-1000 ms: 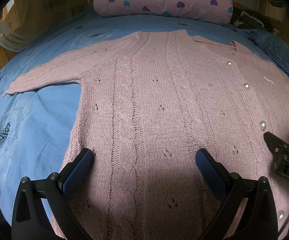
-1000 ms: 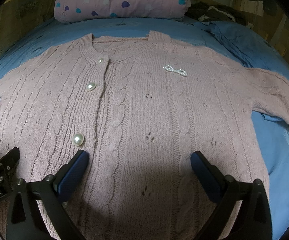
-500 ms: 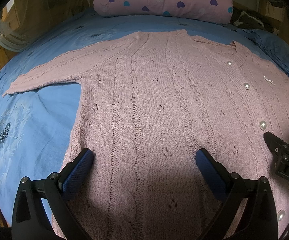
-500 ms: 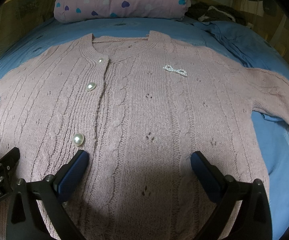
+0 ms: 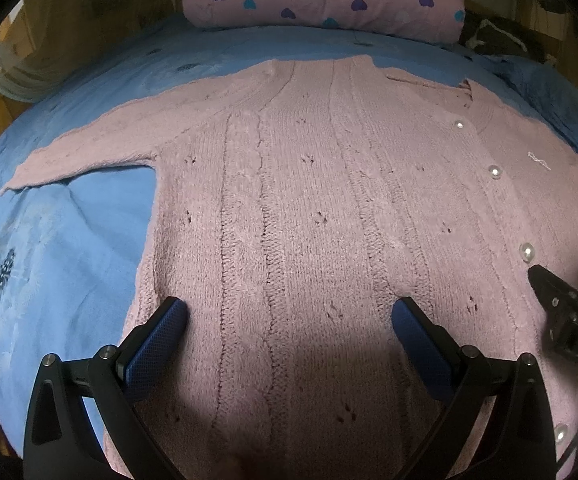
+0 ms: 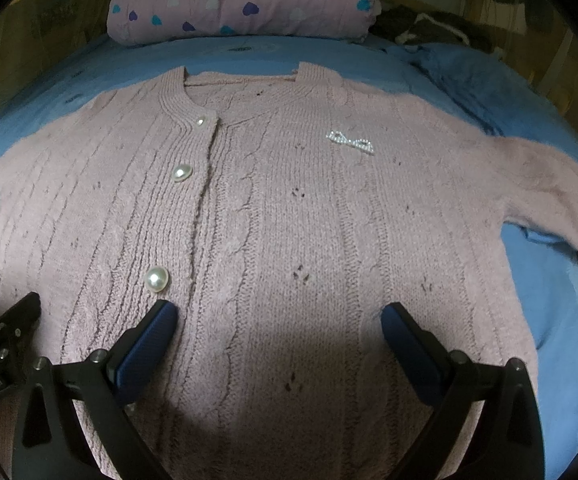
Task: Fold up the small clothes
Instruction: 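Grasp the cardigan sleeve cuff with the left gripper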
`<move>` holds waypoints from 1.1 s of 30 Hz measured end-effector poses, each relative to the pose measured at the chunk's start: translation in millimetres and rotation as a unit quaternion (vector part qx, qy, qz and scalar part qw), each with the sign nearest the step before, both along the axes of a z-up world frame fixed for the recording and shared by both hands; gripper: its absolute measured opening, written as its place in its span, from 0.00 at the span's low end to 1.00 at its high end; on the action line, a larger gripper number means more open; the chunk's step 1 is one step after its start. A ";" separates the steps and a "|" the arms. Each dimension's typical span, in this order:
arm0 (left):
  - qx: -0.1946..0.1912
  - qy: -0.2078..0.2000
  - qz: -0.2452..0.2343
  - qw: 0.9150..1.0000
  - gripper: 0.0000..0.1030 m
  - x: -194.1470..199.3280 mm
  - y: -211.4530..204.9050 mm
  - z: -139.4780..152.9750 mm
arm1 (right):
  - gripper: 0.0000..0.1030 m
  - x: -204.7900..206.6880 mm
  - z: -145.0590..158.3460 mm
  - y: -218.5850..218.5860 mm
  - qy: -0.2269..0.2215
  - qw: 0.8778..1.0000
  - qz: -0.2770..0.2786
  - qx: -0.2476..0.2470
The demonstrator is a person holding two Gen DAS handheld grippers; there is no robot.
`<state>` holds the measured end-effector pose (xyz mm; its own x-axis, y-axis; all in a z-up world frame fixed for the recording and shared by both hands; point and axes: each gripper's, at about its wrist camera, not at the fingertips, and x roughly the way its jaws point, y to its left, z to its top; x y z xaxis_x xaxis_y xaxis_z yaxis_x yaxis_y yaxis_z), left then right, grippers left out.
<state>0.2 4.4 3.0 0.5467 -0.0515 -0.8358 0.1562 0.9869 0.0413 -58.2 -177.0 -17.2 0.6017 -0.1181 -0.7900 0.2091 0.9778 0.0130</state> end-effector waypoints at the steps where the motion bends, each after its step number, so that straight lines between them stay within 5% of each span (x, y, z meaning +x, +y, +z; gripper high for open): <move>1: 0.003 0.007 -0.008 1.000 0.86 1.8 0.5 0.8 | 1.00 2.6 0.9 1.6 0.005 1.000 -0.007 -0.004; 6: -0.006 0.062 -0.060 0.996 0.82 41.8 33.5 17.3 | 1.00 12.5 3.2 15.9 0.011 0.999 -0.022 -0.035; 10: 0.023 0.019 0.043 0.999 0.79 96.9 113.2 48.2 | 1.00 12.4 2.0 13.6 0.003 0.999 -0.021 -0.024; 14: -0.060 -0.014 0.112 0.992 0.77 144.0 214.5 68.1 | 1.00 9.2 0.4 13.0 -0.008 1.000 -0.021 -0.019; 19: -0.132 -0.029 0.247 0.960 0.71 169.5 349.3 58.4 | 1.00 9.4 -1.4 12.3 -0.014 0.999 -0.022 -0.020; 21: -0.169 -0.035 0.280 0.944 0.71 167.9 378.0 53.2 | 1.00 8.8 -2.5 14.8 -0.014 0.999 -0.023 -0.025; 22: -0.202 -0.036 0.306 0.930 0.71 168.8 399.1 48.6 | 1.00 10.1 -2.5 15.3 -0.013 0.999 -0.023 -0.028; 25: -0.229 -0.037 0.345 0.909 0.71 178.4 430.3 36.7 | 1.00 10.5 -2.5 14.5 -0.014 0.999 -0.021 -0.025; 33: -0.212 -0.033 0.378 0.901 0.70 202.2 463.1 8.3 | 1.00 11.7 -2.7 15.7 -0.014 0.999 -0.022 -0.027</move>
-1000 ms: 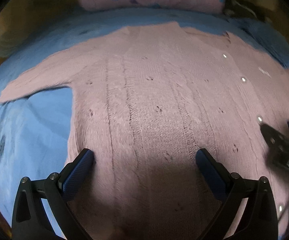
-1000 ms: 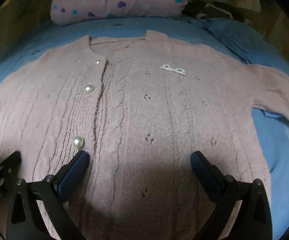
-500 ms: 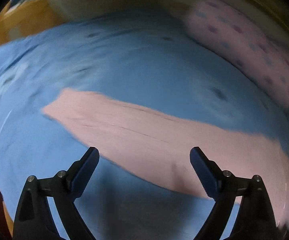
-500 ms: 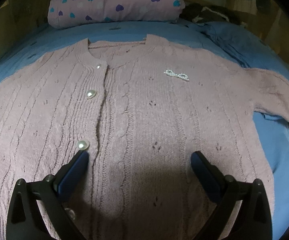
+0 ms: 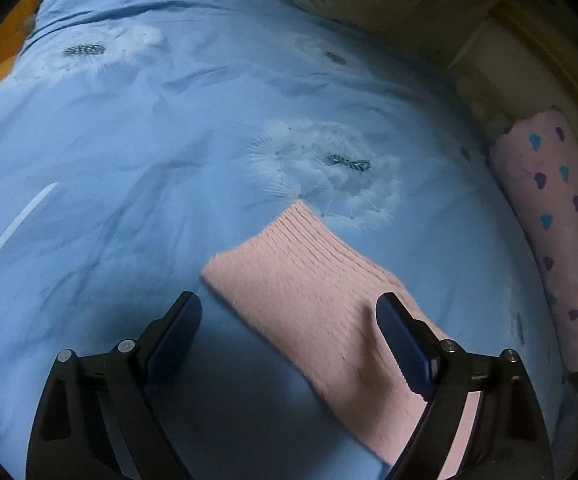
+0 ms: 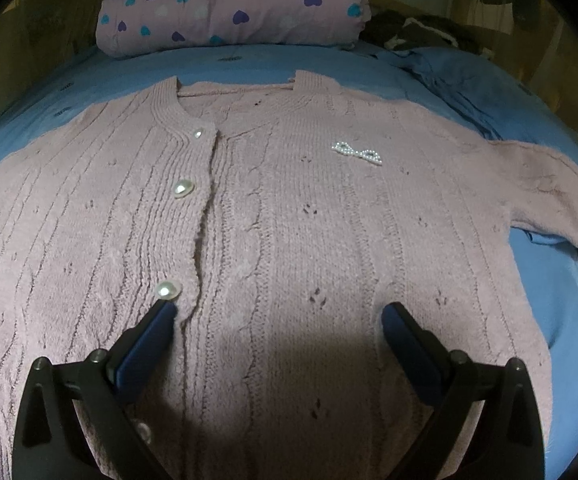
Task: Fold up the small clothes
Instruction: 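Grasp the cardigan sleeve cuff with the left gripper, then fold the sleeve across the cardigan body and release with the left gripper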
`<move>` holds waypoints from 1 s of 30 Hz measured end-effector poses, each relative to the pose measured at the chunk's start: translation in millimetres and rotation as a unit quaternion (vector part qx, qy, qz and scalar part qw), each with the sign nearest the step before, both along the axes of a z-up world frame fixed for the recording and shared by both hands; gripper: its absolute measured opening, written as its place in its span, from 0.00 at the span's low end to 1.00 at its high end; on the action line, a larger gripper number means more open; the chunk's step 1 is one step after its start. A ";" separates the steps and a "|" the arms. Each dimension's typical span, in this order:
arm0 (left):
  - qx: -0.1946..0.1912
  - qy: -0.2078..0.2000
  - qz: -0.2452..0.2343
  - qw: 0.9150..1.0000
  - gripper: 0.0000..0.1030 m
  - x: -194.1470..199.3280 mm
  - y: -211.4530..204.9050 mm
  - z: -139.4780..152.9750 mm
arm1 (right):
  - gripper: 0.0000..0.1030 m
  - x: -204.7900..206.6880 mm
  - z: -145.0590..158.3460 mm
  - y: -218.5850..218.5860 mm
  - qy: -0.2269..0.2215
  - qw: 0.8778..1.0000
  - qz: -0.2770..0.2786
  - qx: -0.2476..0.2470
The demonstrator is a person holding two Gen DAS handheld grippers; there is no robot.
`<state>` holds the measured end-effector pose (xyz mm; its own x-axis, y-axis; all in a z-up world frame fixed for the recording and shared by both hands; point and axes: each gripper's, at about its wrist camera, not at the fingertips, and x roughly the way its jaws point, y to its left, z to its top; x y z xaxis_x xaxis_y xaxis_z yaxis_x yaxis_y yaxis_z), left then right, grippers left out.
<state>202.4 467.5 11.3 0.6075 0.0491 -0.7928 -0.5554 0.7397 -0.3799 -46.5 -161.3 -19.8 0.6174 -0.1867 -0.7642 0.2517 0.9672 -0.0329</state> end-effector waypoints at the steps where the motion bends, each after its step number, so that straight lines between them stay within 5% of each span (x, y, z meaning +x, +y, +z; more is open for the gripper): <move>1: 0.001 -0.004 -0.004 1.000 0.67 2.5 1.6 0.2 | 1.00 0.1 0.1 0.2 0.000 1.000 0.000 -0.001; 3: -0.004 -0.012 -0.022 1.000 0.07 1.1 4.8 1.5 | 1.00 0.3 0.3 0.1 0.000 1.000 0.000 -0.001; 4: -0.007 0.000 -0.026 1.000 0.00 1.6 6.4 0.0 | 1.00 0.2 0.3 0.2 0.000 1.000 0.000 0.000; 9: 0.020 -0.056 -0.068 0.996 0.00 -21.8 -20.3 37.0 | 1.00 0.9 0.4 0.5 0.000 1.000 0.000 -0.001; 12: 0.057 -0.088 -0.179 0.978 0.00 -39.5 -82.8 67.8 | 1.00 1.2 0.2 0.5 0.000 1.000 0.000 0.000; 15: 0.111 -0.098 -0.240 0.959 0.00 -61.1 -149.2 84.1 | 1.00 3.5 -0.4 0.4 0.003 1.000 0.000 0.000; 18: 0.122 -0.112 -0.282 0.945 0.00 -86.0 -221.4 96.2 | 1.00 4.8 -0.5 -0.3 0.004 1.000 0.000 0.001; 22: 0.142 -0.093 -0.331 0.928 0.00 -100.2 -309.1 95.7 | 1.00 5.1 0.4 -0.7 0.004 1.000 0.001 0.003; 30: 0.114 -0.018 -0.382 0.917 0.00 -88.4 -389.5 52.2 | 1.00 4.6 0.0 -3.0 0.002 1.000 0.002 0.009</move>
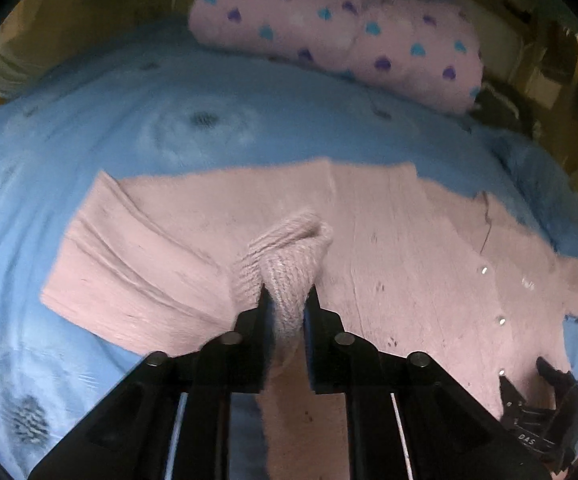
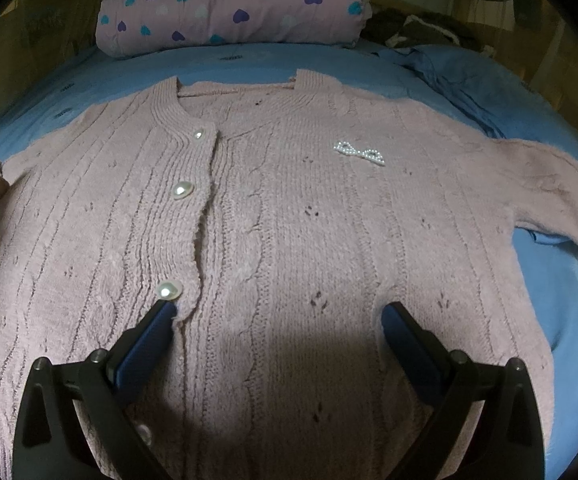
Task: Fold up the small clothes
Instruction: 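Fold the sleeve across the cardigan body and release with the left gripper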
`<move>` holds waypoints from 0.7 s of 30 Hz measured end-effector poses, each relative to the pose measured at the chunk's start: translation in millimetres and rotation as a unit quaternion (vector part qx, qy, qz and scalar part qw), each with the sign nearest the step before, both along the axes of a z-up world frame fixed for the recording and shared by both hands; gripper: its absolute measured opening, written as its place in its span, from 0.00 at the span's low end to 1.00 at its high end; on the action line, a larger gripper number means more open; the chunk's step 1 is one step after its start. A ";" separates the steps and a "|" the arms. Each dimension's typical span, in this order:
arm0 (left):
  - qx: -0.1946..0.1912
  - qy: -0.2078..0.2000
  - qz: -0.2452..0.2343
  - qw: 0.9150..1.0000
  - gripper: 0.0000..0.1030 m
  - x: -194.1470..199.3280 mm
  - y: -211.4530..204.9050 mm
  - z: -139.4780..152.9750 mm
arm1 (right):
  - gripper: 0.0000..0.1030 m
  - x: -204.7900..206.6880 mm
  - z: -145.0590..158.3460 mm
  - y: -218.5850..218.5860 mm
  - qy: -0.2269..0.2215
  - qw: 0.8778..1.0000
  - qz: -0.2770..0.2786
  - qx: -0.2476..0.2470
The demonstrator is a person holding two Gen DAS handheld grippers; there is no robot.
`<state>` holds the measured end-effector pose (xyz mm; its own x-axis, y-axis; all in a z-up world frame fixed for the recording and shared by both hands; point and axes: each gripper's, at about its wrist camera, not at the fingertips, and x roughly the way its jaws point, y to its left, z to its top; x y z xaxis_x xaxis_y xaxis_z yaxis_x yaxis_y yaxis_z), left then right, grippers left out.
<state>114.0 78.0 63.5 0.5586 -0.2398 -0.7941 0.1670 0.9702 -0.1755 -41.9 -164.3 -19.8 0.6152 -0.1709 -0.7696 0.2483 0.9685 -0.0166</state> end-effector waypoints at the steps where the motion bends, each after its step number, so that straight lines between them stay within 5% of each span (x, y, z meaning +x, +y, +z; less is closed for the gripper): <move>1: -0.006 0.020 0.002 1.000 0.00 3.1 0.0 -6.4 | 1.00 0.2 -0.1 0.0 0.000 1.000 0.000 -0.001; 4: -0.001 0.059 0.012 0.998 0.00 -4.2 0.3 -7.7 | 1.00 0.7 0.5 1.3 0.001 1.000 0.000 -0.004; 7: -0.050 0.003 0.012 0.999 0.03 -43.3 14.7 24.5 | 1.00 1.2 2.7 4.2 0.008 1.000 0.000 -0.012; 10: -0.087 -0.032 0.085 0.992 0.07 -75.4 48.0 55.5 | 0.97 2.9 7.4 3.0 0.018 1.000 -0.009 0.010; 14: -0.093 -0.114 0.085 0.985 0.11 -97.0 78.7 63.8 | 0.58 -4.1 37.1 25.1 -0.043 0.997 0.008 0.059; 17: -0.078 -0.070 0.095 0.990 0.11 -80.7 97.3 58.3 | 0.63 3.1 58.0 67.2 -0.084 0.987 0.063 0.123; 21: -0.101 -0.032 0.115 0.988 0.11 -65.8 120.9 47.0 | 0.73 58.5 45.7 128.5 -0.022 0.968 0.104 0.227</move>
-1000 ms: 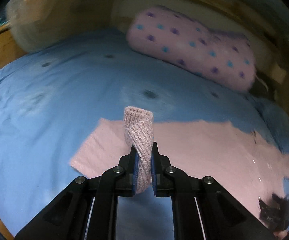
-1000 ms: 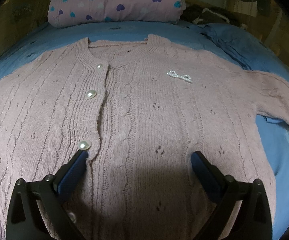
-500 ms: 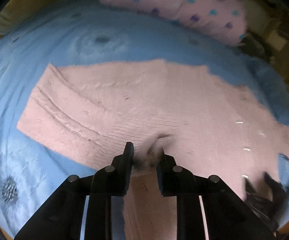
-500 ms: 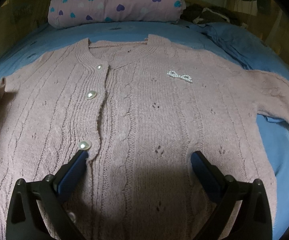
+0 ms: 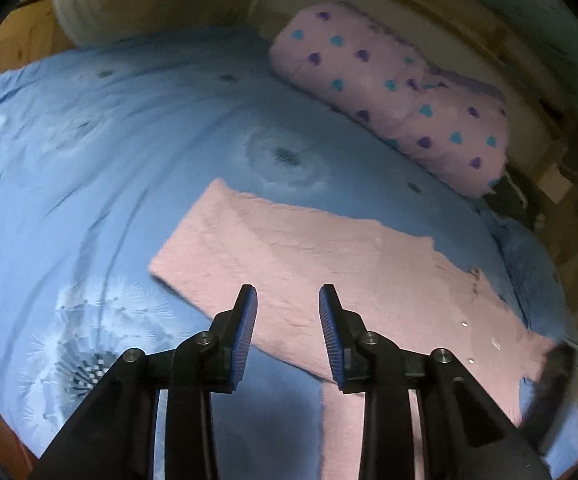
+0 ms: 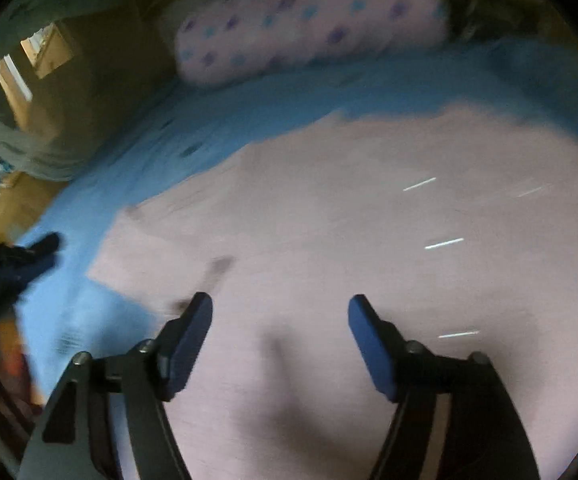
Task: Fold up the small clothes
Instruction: 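Fold the sleeve across the cardigan body and release with the left gripper, then grasp the other sleeve cuff with the right gripper and lay it across the body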
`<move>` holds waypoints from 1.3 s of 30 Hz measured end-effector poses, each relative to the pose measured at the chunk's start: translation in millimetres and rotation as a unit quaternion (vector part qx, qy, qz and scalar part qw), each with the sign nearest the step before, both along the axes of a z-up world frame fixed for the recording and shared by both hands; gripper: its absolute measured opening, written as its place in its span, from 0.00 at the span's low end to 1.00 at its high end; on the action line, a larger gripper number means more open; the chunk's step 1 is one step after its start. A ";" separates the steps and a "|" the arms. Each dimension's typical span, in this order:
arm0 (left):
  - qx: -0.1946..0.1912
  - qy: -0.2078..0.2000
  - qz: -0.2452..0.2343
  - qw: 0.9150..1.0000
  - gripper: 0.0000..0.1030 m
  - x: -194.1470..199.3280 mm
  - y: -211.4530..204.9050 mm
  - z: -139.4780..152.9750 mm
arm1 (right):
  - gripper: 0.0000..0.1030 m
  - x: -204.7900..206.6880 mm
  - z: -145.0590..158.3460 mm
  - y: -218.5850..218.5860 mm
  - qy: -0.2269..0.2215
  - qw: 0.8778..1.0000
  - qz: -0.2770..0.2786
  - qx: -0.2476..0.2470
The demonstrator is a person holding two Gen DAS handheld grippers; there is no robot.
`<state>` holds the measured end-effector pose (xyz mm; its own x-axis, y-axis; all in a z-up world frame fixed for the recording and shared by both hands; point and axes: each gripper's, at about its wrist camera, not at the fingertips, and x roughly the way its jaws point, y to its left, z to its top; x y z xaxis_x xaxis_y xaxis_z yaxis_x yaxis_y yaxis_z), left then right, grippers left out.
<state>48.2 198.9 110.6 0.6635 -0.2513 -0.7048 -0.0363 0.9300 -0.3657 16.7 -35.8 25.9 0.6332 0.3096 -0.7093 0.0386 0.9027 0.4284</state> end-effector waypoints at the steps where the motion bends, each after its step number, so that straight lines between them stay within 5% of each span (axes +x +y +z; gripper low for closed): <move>1: -0.010 0.007 0.000 1.000 0.11 3.8 4.4 -1.2 | 0.73 17.3 -6.3 13.4 0.017 1.000 -0.007 0.002; 4: -0.096 0.048 -0.034 0.994 0.11 21.0 20.0 -7.9 | 0.73 47.3 -21.6 39.7 0.055 0.997 -0.061 -0.015; 6: -0.136 0.054 -0.051 0.988 0.11 29.1 30.8 -10.7 | 0.69 54.6 -18.5 67.0 0.038 0.998 -0.039 -0.035; 8: -0.130 0.041 -0.037 0.990 0.11 32.8 35.9 -8.9 | 0.27 61.8 -16.3 90.8 0.039 0.996 0.000 -0.075; 10: -0.138 0.037 -0.017 0.990 0.11 35.1 43.4 -11.5 | 0.09 68.2 -11.9 102.5 0.042 0.994 0.031 -0.098; 14: -0.174 0.056 -0.030 0.983 0.11 50.1 48.2 -21.5 | 0.07 74.5 4.2 76.1 0.013 0.997 0.031 -0.074; 19: -0.116 0.061 -0.002 0.991 0.11 61.9 34.7 -26.3 | 0.07 74.9 36.4 13.6 -0.024 0.997 0.002 -0.079; 24: -0.039 0.060 -0.026 0.997 0.11 71.1 -7.3 -33.2 | 0.07 54.2 52.3 -65.3 -0.059 0.994 -0.042 -0.078; 29: -0.152 0.105 -0.041 0.982 0.11 86.4 -29.7 -56.6 | 0.07 38.1 51.9 -139.4 -0.048 0.993 -0.085 -0.059; 39: -0.119 0.073 -0.051 0.989 0.11 89.8 -73.8 -39.7 | 0.07 13.5 45.4 -211.9 -0.033 0.991 -0.119 -0.060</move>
